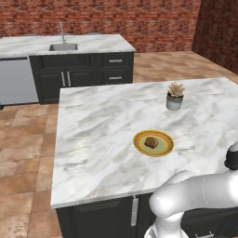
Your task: Pick the avocado and bread from the counter and place them on the plate. Then pick the jam from the cabinet and place it next to the plate. Lastly close the cabinet door.
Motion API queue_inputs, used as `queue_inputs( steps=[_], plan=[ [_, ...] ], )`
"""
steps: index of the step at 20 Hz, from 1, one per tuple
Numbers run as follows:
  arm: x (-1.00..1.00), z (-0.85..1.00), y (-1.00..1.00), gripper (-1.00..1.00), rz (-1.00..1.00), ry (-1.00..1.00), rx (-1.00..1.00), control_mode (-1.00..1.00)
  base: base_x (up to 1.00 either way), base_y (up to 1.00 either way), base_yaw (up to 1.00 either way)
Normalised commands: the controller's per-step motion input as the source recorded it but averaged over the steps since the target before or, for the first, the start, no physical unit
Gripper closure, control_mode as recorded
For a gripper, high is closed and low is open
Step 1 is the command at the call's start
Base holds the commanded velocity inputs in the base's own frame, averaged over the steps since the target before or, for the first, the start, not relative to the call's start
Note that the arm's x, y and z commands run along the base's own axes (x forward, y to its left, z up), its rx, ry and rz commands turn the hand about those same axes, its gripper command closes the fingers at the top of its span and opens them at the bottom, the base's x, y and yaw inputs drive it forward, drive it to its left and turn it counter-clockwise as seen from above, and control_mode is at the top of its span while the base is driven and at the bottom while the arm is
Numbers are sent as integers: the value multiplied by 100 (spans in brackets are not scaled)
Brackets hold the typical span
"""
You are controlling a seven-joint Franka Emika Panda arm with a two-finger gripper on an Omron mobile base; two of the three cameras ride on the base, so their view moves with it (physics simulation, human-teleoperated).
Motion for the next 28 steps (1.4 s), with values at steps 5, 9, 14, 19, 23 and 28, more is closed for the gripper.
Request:
queue_inputs(
  steps=[5, 9, 14, 19, 23, 28],
  plan=[
    [28, -28, -20, -100, 0, 0, 0, -100, 0, 0, 0],
    [30, -24, -19, -100, 0, 0, 0, -100, 0, 0, 0],
    [25, -18, -25, -100, 0, 0, 0, -100, 0, 0, 0],
    [21, -13, -29, -100, 0, 0, 0, -100, 0, 0, 0],
    [13, -18, -17, -100, 0, 0, -1, -100, 0, 0, 0],
    [12, -20, -16, -100, 0, 0, 0, -100, 0, 0, 0]
  ],
)
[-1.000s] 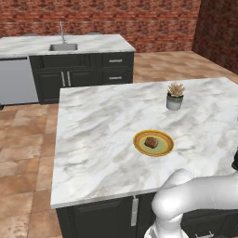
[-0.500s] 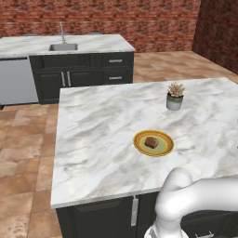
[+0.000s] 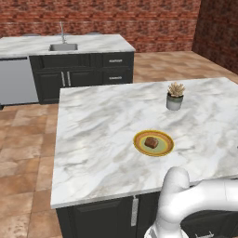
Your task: Pick the avocado and bread from the counter and place them on the plate. Then pick the jam from the cabinet and place it next to the plate. Lastly close the cabinet door.
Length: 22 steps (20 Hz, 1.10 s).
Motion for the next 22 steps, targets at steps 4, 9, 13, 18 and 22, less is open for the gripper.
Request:
queue_inputs(
  steps=[4, 9, 13, 18, 22],
  plan=[
    [0, -25, -12, -100, 0, 0, 0, -100, 0, 0, 0],
    [0, -22, -2, -100, 0, 0, 0, -100, 0, 0, 0],
    [0, -26, 0, -100, 0, 1, -1, -100, 0, 0, 0],
    [0, -48, 0, -100, 0, 8, -2, -100, 0, 0, 0],
    [3, -65, 0, -100, 0, 20, 1, -100, 0, 0, 0]
  ],
)
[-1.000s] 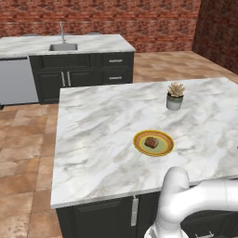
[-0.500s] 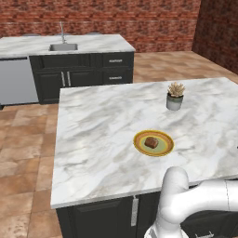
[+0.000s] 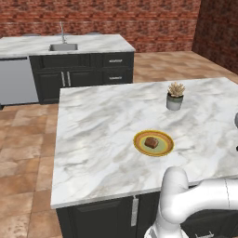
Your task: Pick the avocado and bread from the counter and place them on the plate. Then pick the jam from the cabinet and place it next to the plate. Lastly close the cabinet door.
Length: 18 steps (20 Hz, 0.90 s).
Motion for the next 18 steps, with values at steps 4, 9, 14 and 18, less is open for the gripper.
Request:
queue_inputs(
  steps=[4, 9, 14, 18],
  plan=[
    [2, -64, 0, -100, 0, 16, 9, -100, 0, 0, 0],
    [0, -52, 0, 100, 0, 10, 9, -100, 0, 0, 0],
    [-9, -18, 5, 100, 0, 3, 9, -100, 0, 0, 0],
    [-68, 24, 28, 100, 6, -14, 8, -100, 0, 0, 0]
  ],
)
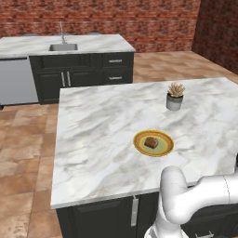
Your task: Pick the avocado and bread from the counter and place them on the plate. Then pick the jam from the cabinet and place it next to the plate. Lastly close the cabinet door.
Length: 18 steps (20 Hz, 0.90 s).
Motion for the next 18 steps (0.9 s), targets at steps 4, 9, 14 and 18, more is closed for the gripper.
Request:
queue_inputs(
  steps=[4, 9, 14, 18],
  plan=[
    [-77, 53, 73, 100, 9, -17, 1, -100, 0, 0, 0],
    [-62, 63, 100, 100, 10, -25, -4, -100, 0, 0, 0],
    [-46, 67, 100, 100, 10, -22, -14, -100, 0, 0, 0],
    [-31, 61, 100, 100, 11, -15, -16, -100, 0, 0, 0]
  ],
)
